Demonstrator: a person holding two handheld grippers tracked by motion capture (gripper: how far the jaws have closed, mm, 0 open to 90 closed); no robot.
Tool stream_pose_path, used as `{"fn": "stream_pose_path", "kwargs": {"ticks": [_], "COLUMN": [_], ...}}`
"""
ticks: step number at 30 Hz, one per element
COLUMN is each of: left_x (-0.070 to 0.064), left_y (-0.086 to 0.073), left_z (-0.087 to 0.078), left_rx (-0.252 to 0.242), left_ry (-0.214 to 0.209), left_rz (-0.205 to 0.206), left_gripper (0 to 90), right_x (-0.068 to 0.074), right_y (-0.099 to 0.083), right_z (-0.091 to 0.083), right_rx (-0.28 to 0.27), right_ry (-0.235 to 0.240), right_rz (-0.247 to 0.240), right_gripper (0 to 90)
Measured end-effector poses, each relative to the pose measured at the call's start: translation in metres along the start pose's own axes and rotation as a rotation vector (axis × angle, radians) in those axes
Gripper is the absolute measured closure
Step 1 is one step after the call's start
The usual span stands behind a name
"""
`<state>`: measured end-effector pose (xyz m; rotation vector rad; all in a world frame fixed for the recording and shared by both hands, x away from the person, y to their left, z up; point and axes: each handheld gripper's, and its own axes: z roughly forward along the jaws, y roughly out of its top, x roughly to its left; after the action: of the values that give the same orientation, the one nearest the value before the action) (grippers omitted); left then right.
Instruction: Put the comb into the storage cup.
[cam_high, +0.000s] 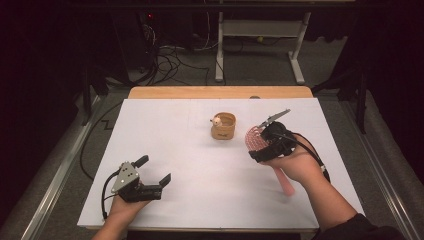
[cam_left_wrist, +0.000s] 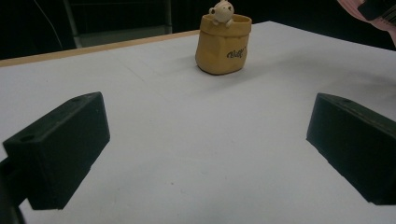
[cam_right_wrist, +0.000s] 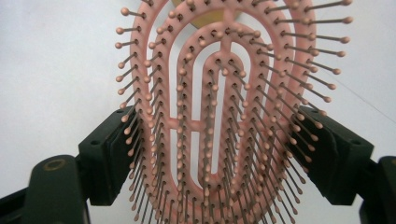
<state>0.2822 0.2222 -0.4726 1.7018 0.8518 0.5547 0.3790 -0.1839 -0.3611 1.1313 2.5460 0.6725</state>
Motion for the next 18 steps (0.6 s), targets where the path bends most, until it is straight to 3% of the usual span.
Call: {"fn": "stream_pose_path", "kwargs": {"ticks": [9, 18], "left_x": [0.001, 0.001], "left_y": [0.0, 0.0], "left_z": [-0.001, -0.001], "left_rx": [0.0, -0.001], "left_ry": [0.001, 0.008], "left_rz": [0.0, 0.003], "left_gripper": [0.0, 0.2], "right_x": [-0.004, -0.008], "right_y": [-0.006, -0.011], "right_z": [-0.005, -0.016], "right_rx": [-0.076, -0.21], "right_ry": [0.006, -0.012], "right_rz": [0.017, 0.044], "right_gripper": [20.7, 20.6]}}
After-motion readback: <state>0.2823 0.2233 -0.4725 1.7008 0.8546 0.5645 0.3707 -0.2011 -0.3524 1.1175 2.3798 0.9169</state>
